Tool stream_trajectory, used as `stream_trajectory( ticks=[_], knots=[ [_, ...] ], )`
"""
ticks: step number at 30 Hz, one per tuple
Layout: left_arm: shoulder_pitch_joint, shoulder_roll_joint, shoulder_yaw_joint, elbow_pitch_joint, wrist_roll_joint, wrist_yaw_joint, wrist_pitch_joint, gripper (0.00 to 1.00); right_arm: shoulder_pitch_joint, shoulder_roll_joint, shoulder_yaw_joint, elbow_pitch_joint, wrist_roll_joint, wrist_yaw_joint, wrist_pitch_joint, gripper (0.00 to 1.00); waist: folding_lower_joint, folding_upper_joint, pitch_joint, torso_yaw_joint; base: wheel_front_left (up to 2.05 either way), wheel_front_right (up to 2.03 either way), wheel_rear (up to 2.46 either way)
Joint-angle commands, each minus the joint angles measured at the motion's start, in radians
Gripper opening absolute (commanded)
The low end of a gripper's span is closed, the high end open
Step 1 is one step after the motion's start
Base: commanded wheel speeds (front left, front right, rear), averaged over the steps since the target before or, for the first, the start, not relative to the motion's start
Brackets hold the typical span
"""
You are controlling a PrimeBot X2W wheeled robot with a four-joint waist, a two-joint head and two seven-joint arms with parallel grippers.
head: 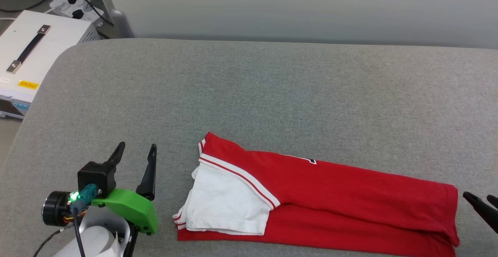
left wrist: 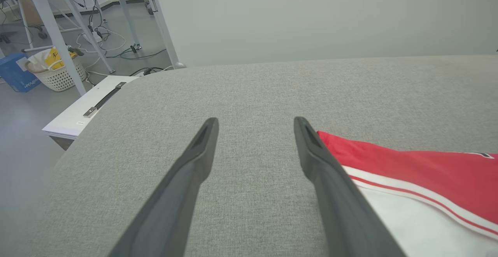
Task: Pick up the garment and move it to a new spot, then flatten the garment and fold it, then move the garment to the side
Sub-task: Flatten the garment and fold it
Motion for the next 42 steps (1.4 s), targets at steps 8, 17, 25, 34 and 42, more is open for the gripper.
stream_trajectory(
  ticks=[8, 17, 25, 34, 42],
  knots=[
    [0.134, -0.135, 0.223, -0.015, 0.214, -0.019, -0.006, 1.0, -0.012, 0.04, -0.007, 0.12, 0.053, -0.001, 0.108, 1.0, 0.0, 0.0, 0.039, 0.036, 0.0, 0.0, 0.0],
    [0.196, -0.278, 0.361, 0.011, 0.371, -0.114, -0.006, 1.0, -0.058, 0.084, 0.058, 0.192, 0.056, -0.001, 0.134, 1.0, 0.0, 0.0, 0.064, 0.059, 0.0, 0.0, 0.0],
    [0.224, -0.381, 0.457, 0.034, 0.484, -0.193, -0.006, 1.0, -0.095, 0.123, 0.142, 0.211, 0.074, -0.001, 0.142, 1.0, 0.0, 0.0, 0.055, 0.068, 0.0, 0.0, 0.0],
    [0.271, -0.479, 0.541, 0.044, 0.596, -0.273, -0.006, 1.0, -0.1, 0.123, 0.209, 0.238, 0.09, -0.001, 0.089, 0.0, 0.0, 0.0, 0.033, 0.071, 0.0, 0.0, 0.0],
    [0.296, -0.528, 0.607, 0.049, 0.658, -0.327, -0.006, 1.0, -0.111, 0.07, 0.217, 0.264, 0.109, -0.001, 0.022, 0.0, 0.0, 0.0, 0.008, 0.067, 0.0, 0.0, 0.0]
  ],
)
